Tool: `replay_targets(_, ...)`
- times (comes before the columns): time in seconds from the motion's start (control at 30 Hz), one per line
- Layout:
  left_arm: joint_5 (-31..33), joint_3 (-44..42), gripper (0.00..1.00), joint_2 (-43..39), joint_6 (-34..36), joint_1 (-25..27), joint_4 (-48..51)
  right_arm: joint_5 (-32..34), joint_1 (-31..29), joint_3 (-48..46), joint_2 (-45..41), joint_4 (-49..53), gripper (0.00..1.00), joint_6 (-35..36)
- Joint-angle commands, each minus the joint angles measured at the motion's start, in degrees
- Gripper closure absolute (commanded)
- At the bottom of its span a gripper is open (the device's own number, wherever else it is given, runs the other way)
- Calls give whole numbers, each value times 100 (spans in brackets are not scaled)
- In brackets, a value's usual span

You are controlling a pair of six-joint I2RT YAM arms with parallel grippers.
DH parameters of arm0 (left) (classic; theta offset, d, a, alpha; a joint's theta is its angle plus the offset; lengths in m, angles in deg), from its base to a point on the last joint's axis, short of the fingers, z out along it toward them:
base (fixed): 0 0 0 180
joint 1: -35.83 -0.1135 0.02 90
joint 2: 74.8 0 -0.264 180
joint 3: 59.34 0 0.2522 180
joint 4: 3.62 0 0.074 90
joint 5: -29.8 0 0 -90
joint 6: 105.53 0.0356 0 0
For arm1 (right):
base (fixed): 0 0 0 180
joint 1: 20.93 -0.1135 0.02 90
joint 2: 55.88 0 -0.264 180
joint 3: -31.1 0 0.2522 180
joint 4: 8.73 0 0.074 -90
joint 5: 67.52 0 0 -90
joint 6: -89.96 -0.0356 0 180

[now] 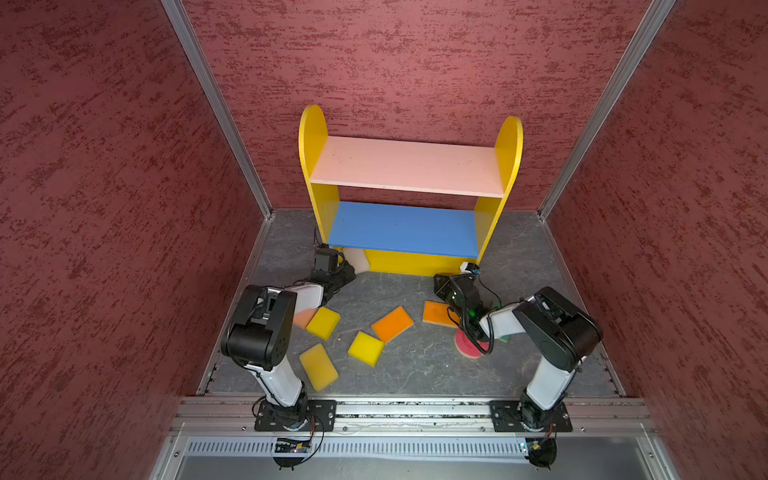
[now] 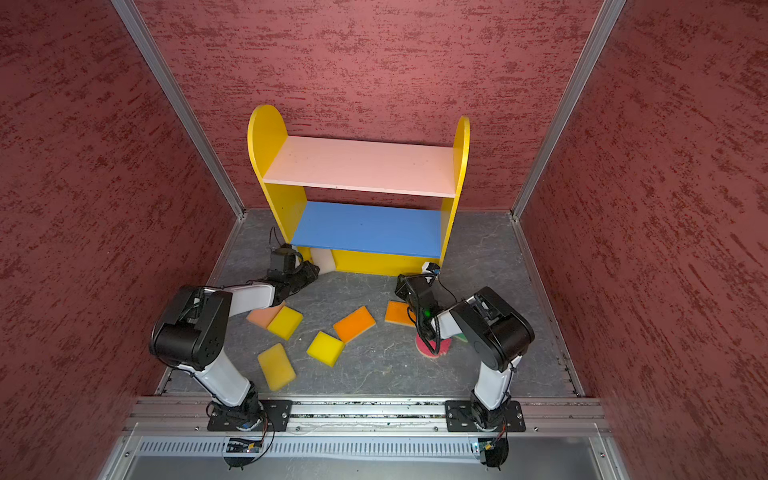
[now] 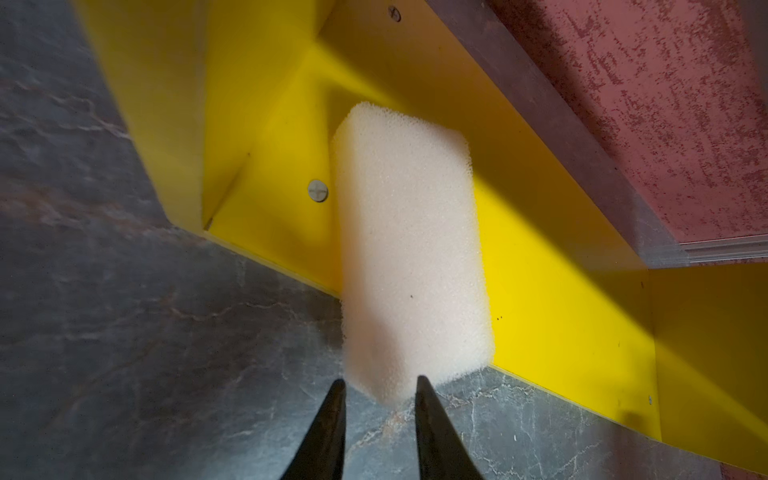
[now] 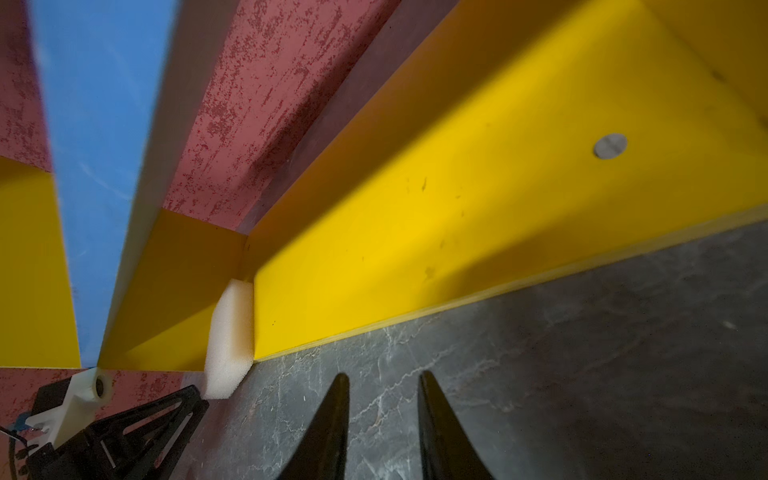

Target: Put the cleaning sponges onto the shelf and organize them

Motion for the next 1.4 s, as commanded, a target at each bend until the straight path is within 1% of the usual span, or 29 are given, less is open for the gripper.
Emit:
replay_targets(0.0,51,-46,71,-179,13,-12,-26,81,-121,166,-34,55,69,144)
replay_targets(0.17,174,-447,72,-854,-176,-11,135,320,-72,183,-102,163,69,277)
replay_targets(0.27,383,-760,72,-1487,-294,-2,350,426,61,182,-195,209,68,370)
replay_targets(0.43,912,-1177,72,-2536,-461,-10,883,421,429,204,-233,151,68,520)
replay_targets(0.53,1299,-1262,71,-2861,-530,-103,1162,345,618,241,-188,27,68,557)
replay_targets(0.57,1341,-1262,71,-2886,-547,-180,1210,308,662,253,-184,-5,68,573)
replay_targets(0.73,1067,-1153,71,-2779,-676,-635,1188,56,1043,365,-56,-90,68,632)
replay_targets(0.8,1051,-1088,70,-2731,-694,-712,1182,-23,1211,367,-18,-173,68,633)
replay_targets(0.87,1111,-1030,65,-2673,-744,-815,1156,-118,1355,394,6,-215,68,632)
replay_targets(0.93,1104,-986,54,-2558,-841,-964,1045,-171,1478,428,28,-224,68,668)
replay_targets(0.97,1045,-946,52,-2500,-890,-1051,982,-209,1536,461,45,-222,68,669)
replay_targets(1.07,846,-735,51,-2183,-973,-1209,887,-371,1721,614,125,-213,68,735)
replay_targets(1.13,748,-591,48,-1974,-964,-1239,799,-438,1837,727,182,-178,68,785)
replay_targets(1.17,732,-535,45,-1890,-964,-1237,764,-475,1889,765,211,-193,68,801)
replay_targets(1.2,719,-492,39,-1797,-956,-1246,698,-512,1937,793,238,-209,68,808)
replay_targets(1.23,730,-435,36,-1711,-958,-1250,655,-520,1972,813,253,-215,68,810)
replay_targets(1.37,597,-166,32,-1175,-1154,-1408,444,-530,2097,818,264,-239,67,836)
